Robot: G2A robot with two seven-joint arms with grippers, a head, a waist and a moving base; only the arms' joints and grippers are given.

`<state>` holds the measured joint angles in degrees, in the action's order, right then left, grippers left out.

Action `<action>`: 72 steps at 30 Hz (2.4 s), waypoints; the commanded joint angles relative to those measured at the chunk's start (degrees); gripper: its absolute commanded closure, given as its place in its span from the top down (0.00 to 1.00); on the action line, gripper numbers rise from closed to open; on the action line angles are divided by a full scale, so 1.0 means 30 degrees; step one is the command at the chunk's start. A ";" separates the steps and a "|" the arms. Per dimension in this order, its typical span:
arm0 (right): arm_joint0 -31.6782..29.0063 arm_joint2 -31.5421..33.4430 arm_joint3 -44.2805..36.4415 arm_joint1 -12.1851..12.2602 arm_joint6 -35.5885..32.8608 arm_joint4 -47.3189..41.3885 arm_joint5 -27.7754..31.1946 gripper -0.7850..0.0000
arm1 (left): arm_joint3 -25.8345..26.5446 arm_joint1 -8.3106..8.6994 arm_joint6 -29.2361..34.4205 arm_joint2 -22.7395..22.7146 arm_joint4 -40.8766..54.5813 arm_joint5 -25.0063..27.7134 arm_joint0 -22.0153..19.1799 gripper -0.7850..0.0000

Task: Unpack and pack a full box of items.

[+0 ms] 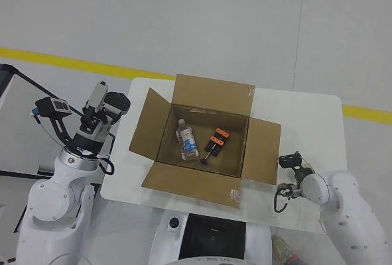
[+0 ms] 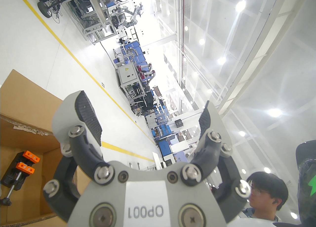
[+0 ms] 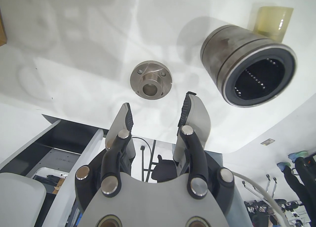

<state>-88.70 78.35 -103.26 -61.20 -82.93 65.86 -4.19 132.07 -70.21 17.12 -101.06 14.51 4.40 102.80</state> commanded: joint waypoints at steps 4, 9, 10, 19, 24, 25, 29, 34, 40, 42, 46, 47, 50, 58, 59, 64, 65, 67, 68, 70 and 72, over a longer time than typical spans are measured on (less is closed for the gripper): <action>0.0285 -0.0554 0.0459 -0.0030 0.0106 0.0669 0.0196 0.45 | 0.0000 0.0000 0.0000 0.0000 0.0000 0.0000 0.0000 1.00; 0.0652 -0.0772 0.1063 -0.0053 0.0325 0.0980 0.0425 0.44 | 0.0000 0.0000 0.0000 0.0000 0.0000 0.0000 0.0000 1.00; 0.0722 -0.0724 0.1184 -0.0051 0.0364 0.0987 0.0427 0.44 | 0.0000 0.0000 0.0000 0.0000 0.0000 0.0000 0.0000 1.00; 0.1086 -0.0877 0.1802 -0.0132 0.0874 0.0195 0.0731 0.42 | 0.0000 0.0000 0.0000 0.0000 0.0000 0.0000 0.0000 1.00; 0.1092 -0.0775 0.1605 -0.0127 0.0889 -0.0144 0.0845 0.42 | 0.0000 0.0000 0.0000 0.0000 0.0000 0.0000 0.0000 1.00; 0.1089 -0.0738 0.1573 -0.0119 0.0841 -0.0215 0.0914 0.42 | 0.0000 0.0000 0.0000 0.0000 0.0000 0.0000 0.0000 1.00; 0.1017 -0.0892 0.1706 -0.0123 0.0858 -0.0120 0.0923 0.41 | 0.0000 0.0000 0.0000 0.0000 0.0000 0.0000 0.0000 1.00; 0.1140 -0.1260 0.2257 -0.0169 0.1012 -0.0044 0.0910 0.41 | 0.0000 0.0000 0.0000 0.0000 0.0000 0.0000 0.0000 1.00; 0.1258 -0.1659 0.2619 -0.0228 0.1353 0.0246 0.0713 0.40 | 0.0000 0.0000 0.0000 0.0000 0.0000 0.0000 0.0000 1.00; 0.1321 -0.1775 0.2726 -0.0238 0.1412 0.0465 0.0688 0.40 | 0.0000 0.0000 0.0000 0.0000 0.0000 0.0000 0.0000 1.00; 0.1388 -0.1924 0.2805 -0.0264 0.1460 0.0601 0.0592 0.27 | 0.0000 0.0000 0.0000 0.0000 0.0000 0.0000 0.0000 1.00; 0.1366 -0.1966 0.2781 -0.0272 0.1457 0.0596 0.0568 0.25 | 0.0000 0.0000 0.0000 0.0000 0.0000 0.0000 0.0000 1.00; 0.1383 -0.1955 0.2797 -0.0272 0.1488 0.0655 0.0565 0.17 | 0.0000 0.0000 0.0000 0.0000 0.0000 0.0000 0.0000 1.00; 0.1289 -0.1731 0.2539 -0.0247 0.1459 0.0665 0.0510 0.00 | 0.0000 0.0000 0.0000 0.0000 0.0000 0.0000 0.0000 1.00; 0.1252 -0.1687 0.2457 -0.0240 0.1428 0.0630 0.0545 0.00 | 0.0000 0.0000 0.0000 0.0000 0.0000 0.0000 0.0000 1.00; 0.0856 -0.1113 0.1480 -0.0152 0.1149 0.0282 0.0666 0.00 | 0.0000 0.0000 0.0000 0.0000 0.0000 0.0000 0.0000 1.00; 0.0776 -0.0883 0.1251 -0.0117 0.1066 0.0218 0.0711 0.00 | 0.0000 0.0000 0.0000 0.0000 0.0000 0.0000 0.0000 1.00; 0.0510 -0.0579 0.0792 -0.0067 0.0893 0.0075 0.0765 0.00 | 0.0000 0.0000 0.0000 0.0000 0.0000 0.0000 0.0000 1.00; 0.0402 -0.0368 0.0572 -0.0037 0.0818 -0.0011 0.0791 0.00 | 0.0000 0.0000 0.0000 0.0000 0.0000 0.0000 0.0000 1.00; 0.0192 0.0085 0.0203 0.0025 0.0648 -0.0140 0.0773 0.00 | 0.0000 0.0000 0.0000 0.0000 0.0000 0.0000 0.0000 1.00; -0.0086 0.0432 -0.0201 0.0076 0.0491 -0.0290 0.0795 0.00 | 0.0000 0.0000 0.0000 0.0000 0.0000 0.0000 0.0000 1.00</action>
<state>-88.61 79.11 -103.37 -61.05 -81.24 65.14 -1.82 132.07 -70.21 17.12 -101.06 14.51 4.40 102.80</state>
